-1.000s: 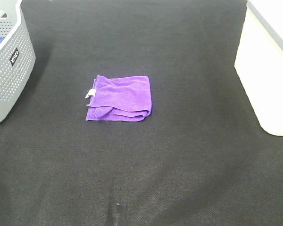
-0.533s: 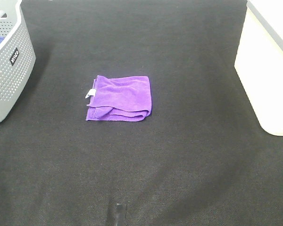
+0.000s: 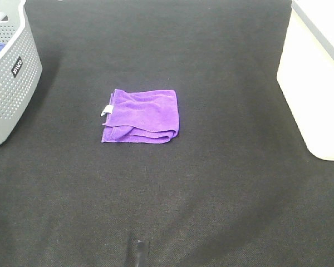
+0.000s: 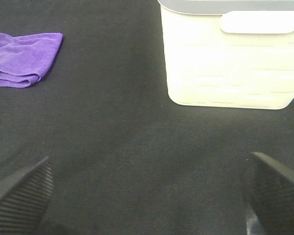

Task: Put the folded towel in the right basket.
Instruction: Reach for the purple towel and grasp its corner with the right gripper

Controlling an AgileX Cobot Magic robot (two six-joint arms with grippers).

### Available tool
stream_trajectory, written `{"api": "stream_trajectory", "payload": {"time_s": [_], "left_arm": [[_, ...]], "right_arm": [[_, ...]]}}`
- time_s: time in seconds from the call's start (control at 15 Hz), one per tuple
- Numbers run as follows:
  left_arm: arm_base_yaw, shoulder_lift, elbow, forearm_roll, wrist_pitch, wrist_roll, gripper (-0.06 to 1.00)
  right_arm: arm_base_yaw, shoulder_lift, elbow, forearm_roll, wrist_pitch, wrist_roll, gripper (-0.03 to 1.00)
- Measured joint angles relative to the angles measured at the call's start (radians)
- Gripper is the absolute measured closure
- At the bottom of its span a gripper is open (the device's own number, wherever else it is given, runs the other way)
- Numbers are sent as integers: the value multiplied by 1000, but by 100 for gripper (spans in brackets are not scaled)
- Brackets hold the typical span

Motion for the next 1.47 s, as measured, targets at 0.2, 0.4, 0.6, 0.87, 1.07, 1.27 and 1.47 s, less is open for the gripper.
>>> {"api": "stream_trajectory", "payload": {"time_s": [0.2, 0.4, 0.6, 0.87, 1.07, 1.27, 1.47], "left_arm": [[0, 0, 0, 0, 0, 0, -5], [0, 0, 0, 0, 0, 0, -5], [0, 0, 0, 0, 0, 0, -5], [0, 0, 0, 0, 0, 0, -5], [0, 0, 0, 0, 0, 0, -5], [0, 0, 0, 1, 0, 0, -5], [0, 0, 0, 1, 0, 0, -5]], "right_arm": [[0, 194, -106, -17, -31, -20, -1], [0, 709, -411, 69, -64, -20, -1], [0, 1114, -718, 204, -71, -20, -1], [27, 1461, -962, 392, -70, -90, -1], [167, 1741, -1088, 456, -94, -124, -1], [233, 2049, -1223, 594, -92, -198, -1], [233, 2302, -1417, 669, -59, -259, 0]]}}
